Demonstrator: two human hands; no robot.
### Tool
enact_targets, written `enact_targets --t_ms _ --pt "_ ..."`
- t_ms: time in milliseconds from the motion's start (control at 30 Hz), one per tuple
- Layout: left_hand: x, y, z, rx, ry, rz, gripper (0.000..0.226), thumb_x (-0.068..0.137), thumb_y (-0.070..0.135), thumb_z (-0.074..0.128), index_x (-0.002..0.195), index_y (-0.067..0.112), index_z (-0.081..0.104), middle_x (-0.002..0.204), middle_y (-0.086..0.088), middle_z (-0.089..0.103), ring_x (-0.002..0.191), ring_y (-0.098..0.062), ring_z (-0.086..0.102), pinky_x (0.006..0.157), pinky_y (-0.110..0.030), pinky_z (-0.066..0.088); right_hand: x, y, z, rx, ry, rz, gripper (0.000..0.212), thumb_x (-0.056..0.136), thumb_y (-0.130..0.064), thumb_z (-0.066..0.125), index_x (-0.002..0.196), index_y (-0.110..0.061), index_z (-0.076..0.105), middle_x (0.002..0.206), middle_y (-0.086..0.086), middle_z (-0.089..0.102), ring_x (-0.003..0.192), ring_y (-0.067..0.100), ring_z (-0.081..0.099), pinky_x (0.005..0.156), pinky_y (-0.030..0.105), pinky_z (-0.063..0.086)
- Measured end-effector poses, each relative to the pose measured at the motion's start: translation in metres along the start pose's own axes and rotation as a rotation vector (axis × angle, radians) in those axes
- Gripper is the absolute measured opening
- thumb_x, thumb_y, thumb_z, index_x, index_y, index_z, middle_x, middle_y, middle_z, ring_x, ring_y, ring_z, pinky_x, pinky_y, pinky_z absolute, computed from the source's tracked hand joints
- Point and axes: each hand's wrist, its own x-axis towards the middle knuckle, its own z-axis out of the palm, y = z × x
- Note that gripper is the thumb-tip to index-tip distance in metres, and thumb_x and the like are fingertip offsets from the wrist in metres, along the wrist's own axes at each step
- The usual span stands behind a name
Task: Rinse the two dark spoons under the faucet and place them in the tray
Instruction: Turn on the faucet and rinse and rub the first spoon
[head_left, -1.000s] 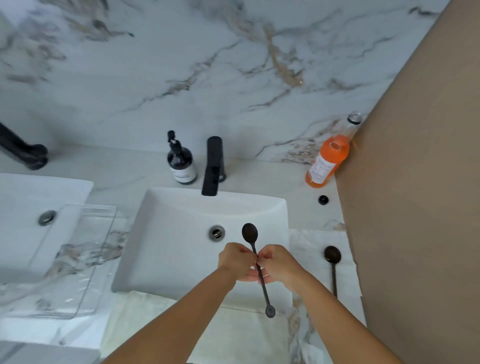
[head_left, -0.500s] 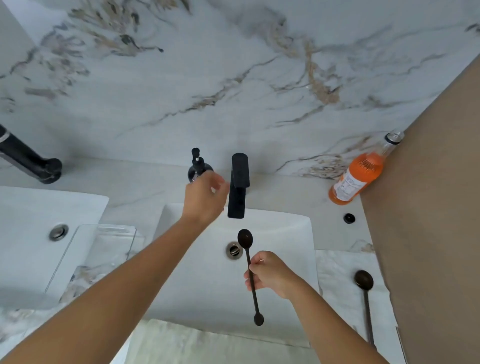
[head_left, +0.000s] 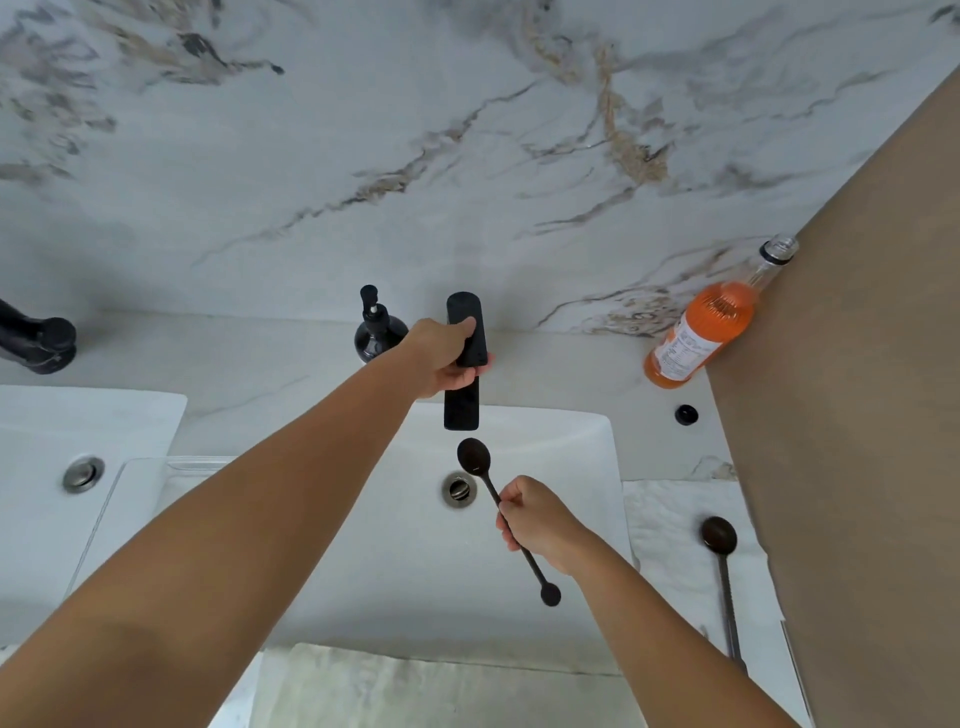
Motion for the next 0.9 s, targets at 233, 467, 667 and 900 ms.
enact_targets --t_ms 233,467,667,900 --pt "0.008 0.001 0.007 0.104 0.095 0.029 0.031 0.102 0.034 0.046 0.108 0.004 0.052 0.073 -0.014 0.067 0.035 -0.017 0.060 0.040 -0.019 0.041 -0.005 -0.003 -0.002 -0.182 0.069 -0.055 0.018 0.090 -0.013 0.034 0.094 -0.012 0.052 0.102 0.011 0.063 0.073 0.019 0.050 0.057 0.026 0.040" --pt "0.012 -0.004 0.014 0.017 0.104 0.002 0.030 0.102 0.033 0.045 0.106 0.004 0.050 0.073 -0.012 0.061 0.053 -0.019 0.056 0.038 -0.019 0.045 -0.010 -0.015 -0.019 -0.526 0.186 -0.276 0.009 0.095 -0.010 0.038 0.097 -0.014 0.046 0.084 0.005 0.052 0.069 0.022 0.050 0.053 0.028 0.037" --pt "0.014 -0.002 0.016 -0.091 0.068 -0.008 0.022 0.103 0.023 0.043 0.113 0.003 0.046 0.078 -0.016 0.062 0.060 -0.022 0.059 0.044 -0.025 0.054 -0.010 -0.017 -0.031 -0.492 0.177 -0.266 0.010 0.096 -0.011 0.037 0.095 -0.015 0.046 0.082 0.003 0.052 0.063 0.013 0.045 0.048 0.023 0.032" --pt "0.024 -0.001 0.013 -0.161 0.017 -0.089 0.023 0.102 0.026 0.041 0.092 0.007 0.047 0.068 -0.009 0.052 0.034 -0.018 0.049 0.037 -0.016 0.043 -0.009 -0.014 -0.032 -0.546 0.194 -0.267 0.009 0.094 -0.007 0.039 0.090 -0.014 0.043 0.080 0.004 0.050 0.067 0.021 0.046 0.050 0.027 0.034"
